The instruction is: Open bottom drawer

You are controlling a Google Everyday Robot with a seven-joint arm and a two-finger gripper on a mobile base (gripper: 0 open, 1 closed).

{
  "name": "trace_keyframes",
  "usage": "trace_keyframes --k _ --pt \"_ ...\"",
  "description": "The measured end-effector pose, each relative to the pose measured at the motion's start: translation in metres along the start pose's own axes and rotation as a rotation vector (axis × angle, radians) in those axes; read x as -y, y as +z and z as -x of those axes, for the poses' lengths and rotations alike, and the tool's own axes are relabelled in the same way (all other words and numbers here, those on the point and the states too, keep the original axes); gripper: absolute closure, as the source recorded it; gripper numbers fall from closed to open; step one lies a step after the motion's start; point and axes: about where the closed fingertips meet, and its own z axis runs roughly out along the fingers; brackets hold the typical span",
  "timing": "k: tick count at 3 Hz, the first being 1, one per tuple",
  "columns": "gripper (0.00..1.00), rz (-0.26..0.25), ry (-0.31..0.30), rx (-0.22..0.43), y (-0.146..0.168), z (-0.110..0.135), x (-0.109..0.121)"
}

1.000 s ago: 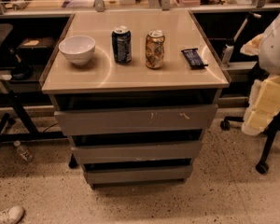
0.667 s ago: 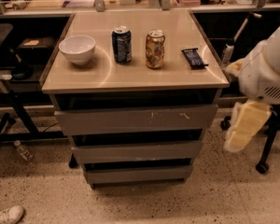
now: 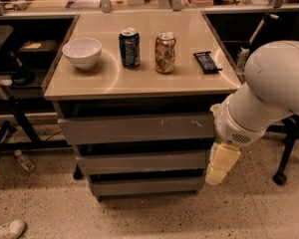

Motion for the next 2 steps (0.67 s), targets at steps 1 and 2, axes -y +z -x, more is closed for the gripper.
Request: trace_keyframes --k 1,2 --pt "0.0 0.0 0.0 0.0 0.0 0.0 0.0" --pt "0.0 0.045 0.001 0.024 0.031 0.003 -0.014"
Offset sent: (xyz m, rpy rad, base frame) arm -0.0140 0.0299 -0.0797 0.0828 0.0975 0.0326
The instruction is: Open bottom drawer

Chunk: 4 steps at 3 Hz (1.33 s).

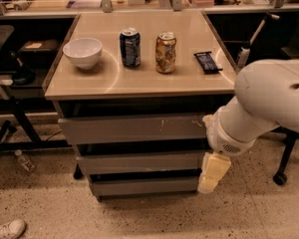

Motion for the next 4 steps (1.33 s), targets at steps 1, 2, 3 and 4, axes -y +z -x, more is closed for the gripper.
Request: trace_keyframes --k 1,2,3,4 --pt "0.0 0.056 0.021 0.038 0.063 0.006 -0.014" --pt "0.0 0.093 0.027 0.064 0.124 0.012 -0.023" --pt "0.0 0.127 0.039 0.08 0.171 0.014 -0.036" --pt "0.0 0.127 0.039 0.08 0.171 0.014 -0.036"
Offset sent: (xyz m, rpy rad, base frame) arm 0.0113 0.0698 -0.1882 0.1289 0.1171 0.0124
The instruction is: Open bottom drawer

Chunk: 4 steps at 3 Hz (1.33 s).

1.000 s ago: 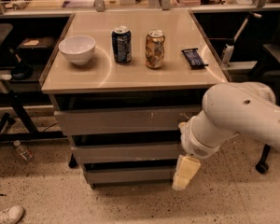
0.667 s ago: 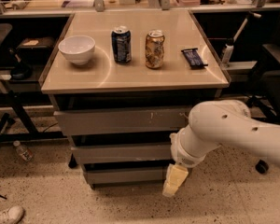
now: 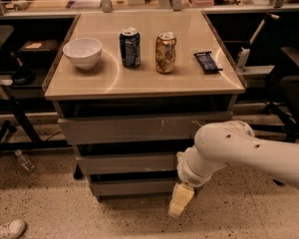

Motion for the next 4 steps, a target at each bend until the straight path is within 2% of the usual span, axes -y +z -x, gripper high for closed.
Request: trace_keyframes --k 1,2,3,4 --pt "0.0 -0.006 -0.012 0.017 0.007 -0.001 -0.001" --pt "0.0 -0.014 -0.013 0.025 0.044 -0.008 -0.003" --pt "0.0 -0.012 0.018 0.042 0.086 -0.017 0.004" --pt "0.0 0.02 0.075 0.056 0.121 -0.026 0.012"
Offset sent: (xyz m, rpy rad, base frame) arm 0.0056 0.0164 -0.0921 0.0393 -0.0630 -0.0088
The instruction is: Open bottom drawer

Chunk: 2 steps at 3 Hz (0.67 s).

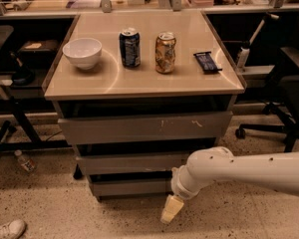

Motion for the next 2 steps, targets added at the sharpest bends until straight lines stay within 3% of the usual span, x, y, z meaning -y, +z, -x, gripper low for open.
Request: trace_keyframes --k 1,2 --pt "0.0 0.0 0.0 0.0 0.0 0.0 0.0" --pt "0.0 -0.004 0.009 -0.006 0.032 -0.008 0.013"
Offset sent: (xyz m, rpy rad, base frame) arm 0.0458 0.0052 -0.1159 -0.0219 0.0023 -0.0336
